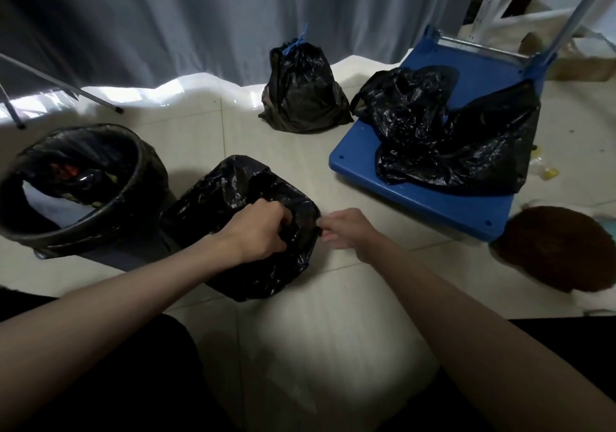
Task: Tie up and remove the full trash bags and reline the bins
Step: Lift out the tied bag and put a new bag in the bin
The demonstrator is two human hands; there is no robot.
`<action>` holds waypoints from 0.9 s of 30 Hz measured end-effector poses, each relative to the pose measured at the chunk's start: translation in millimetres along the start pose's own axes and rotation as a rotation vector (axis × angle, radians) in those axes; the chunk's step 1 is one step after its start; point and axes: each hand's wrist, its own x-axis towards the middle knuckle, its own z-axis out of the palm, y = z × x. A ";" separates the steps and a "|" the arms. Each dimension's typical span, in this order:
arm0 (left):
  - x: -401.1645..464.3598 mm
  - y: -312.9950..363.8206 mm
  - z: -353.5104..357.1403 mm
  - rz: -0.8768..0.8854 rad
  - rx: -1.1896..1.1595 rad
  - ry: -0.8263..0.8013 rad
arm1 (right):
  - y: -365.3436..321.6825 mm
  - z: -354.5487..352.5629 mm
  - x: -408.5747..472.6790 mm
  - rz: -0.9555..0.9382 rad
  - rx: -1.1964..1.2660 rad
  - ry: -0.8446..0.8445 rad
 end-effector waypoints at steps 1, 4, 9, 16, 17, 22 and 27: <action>-0.6 -1.6 -0.2 0.002 -0.006 0.004 | -1.8 3.2 0.6 0.011 0.007 -0.046; -3.0 -5.9 0.0 0.019 -0.025 0.012 | -6.2 13.9 6.7 -0.088 -0.102 0.046; -5.6 -13.3 -0.1 0.035 -0.045 0.031 | -13.6 23.6 17.1 -0.125 -0.273 0.202; -4.3 -28.7 -7.5 0.027 -0.060 0.045 | -19.5 4.7 16.0 0.086 0.464 -0.116; -3.5 -30.6 -8.5 0.023 -0.066 0.043 | -19.8 1.8 16.7 0.083 0.514 -0.130; 1.3 -37.0 -11.5 0.017 -0.082 0.036 | -22.3 -0.9 26.7 0.048 0.585 -0.192; 4.8 -37.0 -15.1 0.024 -0.058 0.011 | -12.9 0.9 29.7 0.137 0.196 -0.190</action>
